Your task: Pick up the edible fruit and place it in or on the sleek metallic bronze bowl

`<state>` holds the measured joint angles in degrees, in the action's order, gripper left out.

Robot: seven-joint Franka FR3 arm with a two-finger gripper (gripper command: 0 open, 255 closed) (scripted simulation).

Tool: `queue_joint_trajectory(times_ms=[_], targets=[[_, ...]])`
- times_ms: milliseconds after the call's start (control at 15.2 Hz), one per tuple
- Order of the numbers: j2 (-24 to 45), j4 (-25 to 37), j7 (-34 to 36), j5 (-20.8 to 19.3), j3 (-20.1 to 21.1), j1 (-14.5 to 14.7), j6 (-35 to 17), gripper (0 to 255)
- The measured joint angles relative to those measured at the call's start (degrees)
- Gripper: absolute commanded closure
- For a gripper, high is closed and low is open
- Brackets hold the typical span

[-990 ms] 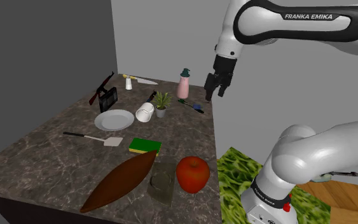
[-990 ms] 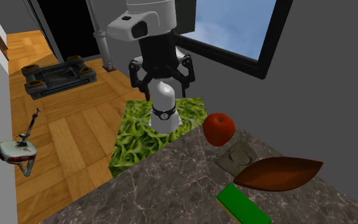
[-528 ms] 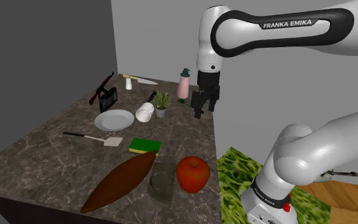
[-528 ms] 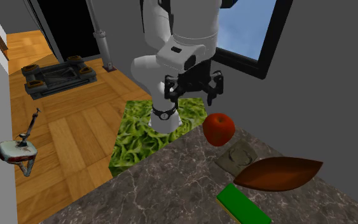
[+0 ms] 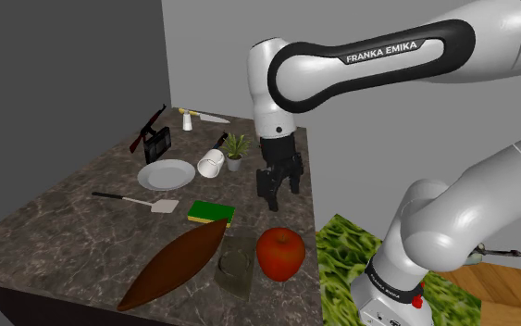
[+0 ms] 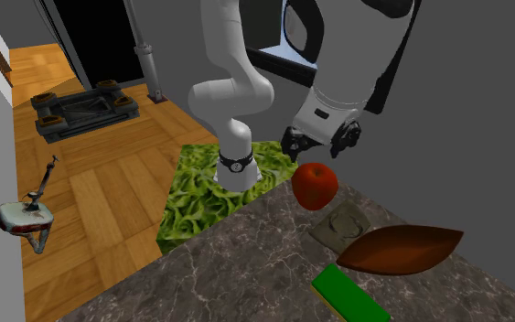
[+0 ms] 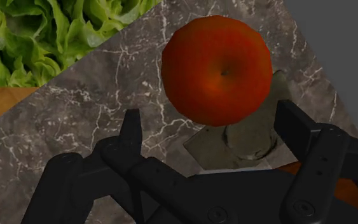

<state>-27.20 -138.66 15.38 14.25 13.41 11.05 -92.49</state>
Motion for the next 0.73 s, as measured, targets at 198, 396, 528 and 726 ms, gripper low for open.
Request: queue_joint_trajectory(times_ms=[198,396,528,726], targets=[[3.21,0.21,1.89,1.89,2.22,1.50,-0.30,0],[3.70,-1.58,2.17,2.67,2.99,2.02,-2.16,0],[3.47,-3.20,2.03,3.02,3.24,2.23,-3.50,0],[3.51,-4.73,1.97,3.42,3.60,2.46,-5.08,0]])
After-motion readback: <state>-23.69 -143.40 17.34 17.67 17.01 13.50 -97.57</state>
